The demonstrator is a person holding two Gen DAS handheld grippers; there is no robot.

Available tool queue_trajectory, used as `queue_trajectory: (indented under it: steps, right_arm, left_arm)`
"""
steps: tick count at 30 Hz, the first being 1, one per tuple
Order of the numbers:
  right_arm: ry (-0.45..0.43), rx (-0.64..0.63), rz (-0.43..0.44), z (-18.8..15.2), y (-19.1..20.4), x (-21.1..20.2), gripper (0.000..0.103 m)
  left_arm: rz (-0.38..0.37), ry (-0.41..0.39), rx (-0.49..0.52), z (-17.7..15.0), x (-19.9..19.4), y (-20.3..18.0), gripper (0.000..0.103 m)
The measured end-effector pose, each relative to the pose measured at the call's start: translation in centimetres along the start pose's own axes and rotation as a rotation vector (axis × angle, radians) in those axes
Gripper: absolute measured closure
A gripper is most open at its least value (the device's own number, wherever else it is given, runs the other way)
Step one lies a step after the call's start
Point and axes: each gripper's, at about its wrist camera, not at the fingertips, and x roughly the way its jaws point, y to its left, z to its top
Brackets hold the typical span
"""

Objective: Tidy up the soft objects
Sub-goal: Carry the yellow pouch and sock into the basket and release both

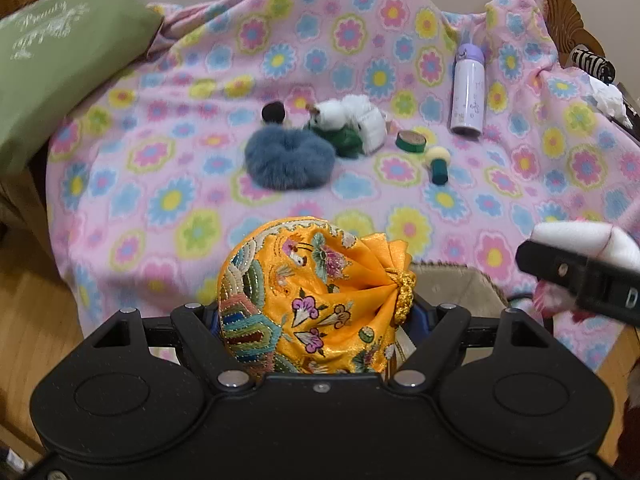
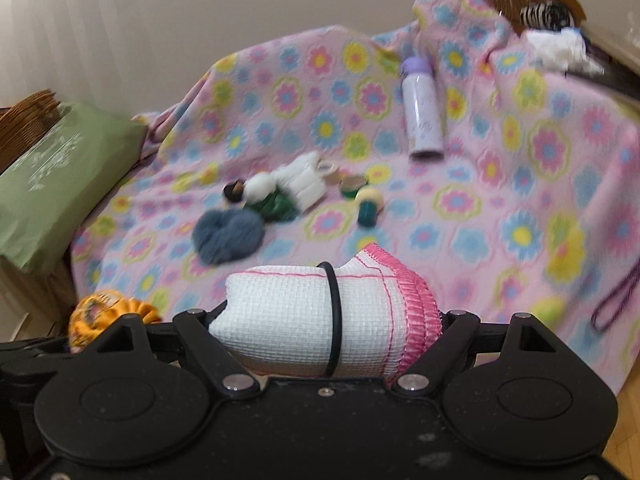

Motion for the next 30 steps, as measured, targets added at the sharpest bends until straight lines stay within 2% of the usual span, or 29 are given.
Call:
queue_trajectory:
  steps: [8,13,17,19,23,30]
  right_arm:
    - [0.048,-0.010,-0.003,-2.9,0.5,-1.5,0.020]
    - [0.041,0.003,-0.026,-3.2,0.1,-2.1,0.020]
    - [0.062,-0.039,-0.051,-3.7,0.6,-1.7,0.020]
    - [0.078,-0.065,-0.034,-4.0,0.9,-1.6,0.020]
    - [0.093,-0.063,-0.023,-4.1,0.7,-1.4,0.020]
    - [0.179,-0.033,-0.019,-4.4,0.3,-0.3,0.020]
  left_arm:
    - [-0.016,0.036,-0.044,-2.4,-0.9,0.5,0.028]
    - [-0.007,0.041,-0.035,-2.8,-0.6,0.3,0.028]
    - [-0.002,0.064,-0.036,-3.5,0.1,0.3,0.028]
    - [-0.008,0.087,-0.030,-3.9,0.5,0.1,0.028]
    - [-0.032,0.124,-0.084,-4.1,1.0,1.1,0.029]
    - [-0.016,0.134,-0.064,-4.4,1.1,0.8,0.029]
